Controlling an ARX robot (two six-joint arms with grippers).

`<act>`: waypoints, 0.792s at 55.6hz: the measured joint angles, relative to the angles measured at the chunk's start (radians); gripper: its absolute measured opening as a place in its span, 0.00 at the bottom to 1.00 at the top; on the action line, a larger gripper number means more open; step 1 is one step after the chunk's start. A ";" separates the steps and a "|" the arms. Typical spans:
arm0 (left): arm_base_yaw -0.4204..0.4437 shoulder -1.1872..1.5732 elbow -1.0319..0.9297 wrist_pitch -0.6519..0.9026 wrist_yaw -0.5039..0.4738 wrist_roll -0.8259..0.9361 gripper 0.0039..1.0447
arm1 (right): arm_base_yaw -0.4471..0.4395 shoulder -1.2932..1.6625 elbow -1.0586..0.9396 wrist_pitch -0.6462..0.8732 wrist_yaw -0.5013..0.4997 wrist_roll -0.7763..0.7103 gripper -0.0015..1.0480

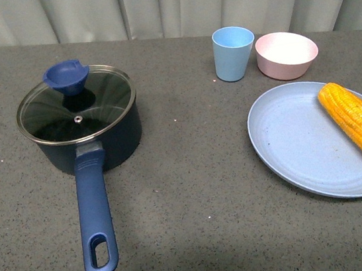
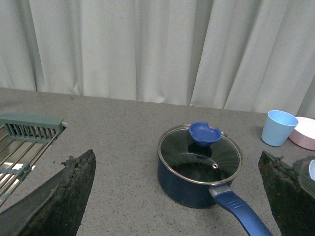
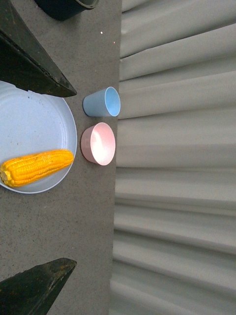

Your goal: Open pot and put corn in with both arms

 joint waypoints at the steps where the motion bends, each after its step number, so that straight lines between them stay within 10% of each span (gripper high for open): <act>1: 0.000 0.000 0.000 0.000 0.000 0.000 0.94 | 0.000 0.000 0.000 0.000 0.000 0.000 0.91; 44: 0.000 0.000 0.000 0.000 0.000 0.000 0.94 | 0.000 0.000 0.000 0.000 0.000 0.000 0.91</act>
